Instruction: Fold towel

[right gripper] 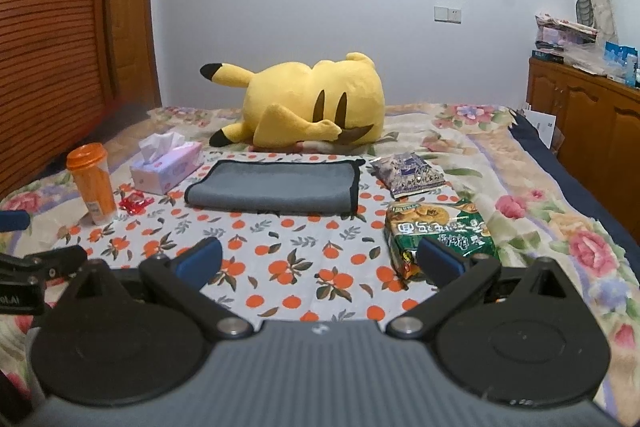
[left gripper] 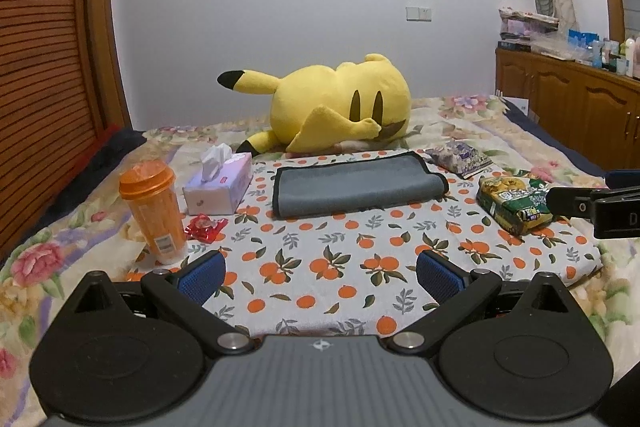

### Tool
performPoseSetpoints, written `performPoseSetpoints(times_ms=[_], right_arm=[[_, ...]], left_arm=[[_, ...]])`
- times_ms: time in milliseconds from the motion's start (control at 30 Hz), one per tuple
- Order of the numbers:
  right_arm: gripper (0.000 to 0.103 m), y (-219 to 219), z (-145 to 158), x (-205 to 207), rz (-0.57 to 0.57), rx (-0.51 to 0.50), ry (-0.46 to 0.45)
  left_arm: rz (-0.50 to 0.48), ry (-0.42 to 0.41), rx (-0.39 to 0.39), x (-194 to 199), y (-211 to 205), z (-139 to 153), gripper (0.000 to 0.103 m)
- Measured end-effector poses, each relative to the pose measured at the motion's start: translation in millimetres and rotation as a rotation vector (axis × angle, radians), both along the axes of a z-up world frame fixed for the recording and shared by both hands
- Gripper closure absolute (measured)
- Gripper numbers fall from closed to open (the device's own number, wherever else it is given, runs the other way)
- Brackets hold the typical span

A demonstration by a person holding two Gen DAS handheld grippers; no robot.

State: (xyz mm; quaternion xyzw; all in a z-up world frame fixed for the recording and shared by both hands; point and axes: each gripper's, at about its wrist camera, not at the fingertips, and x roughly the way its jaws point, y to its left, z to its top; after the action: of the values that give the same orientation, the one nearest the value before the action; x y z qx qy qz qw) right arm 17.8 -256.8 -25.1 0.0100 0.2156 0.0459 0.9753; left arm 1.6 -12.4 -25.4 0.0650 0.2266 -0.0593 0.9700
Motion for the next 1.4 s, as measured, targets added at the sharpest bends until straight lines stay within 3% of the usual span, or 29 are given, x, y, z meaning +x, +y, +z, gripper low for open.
performPoseSetpoints(times_ms=[667,1400], right_arm=[[0.000,-7,7,-10,-0.027,0.019,-0.093],[0.000,-8,8,-11,-0.029,0.021,-0.100]], left_arm=[[0.009,-0.089,-0.025,-7,6,9,0.000],[0.010,-0.089,-0.024,-7,6,8,0.000]])
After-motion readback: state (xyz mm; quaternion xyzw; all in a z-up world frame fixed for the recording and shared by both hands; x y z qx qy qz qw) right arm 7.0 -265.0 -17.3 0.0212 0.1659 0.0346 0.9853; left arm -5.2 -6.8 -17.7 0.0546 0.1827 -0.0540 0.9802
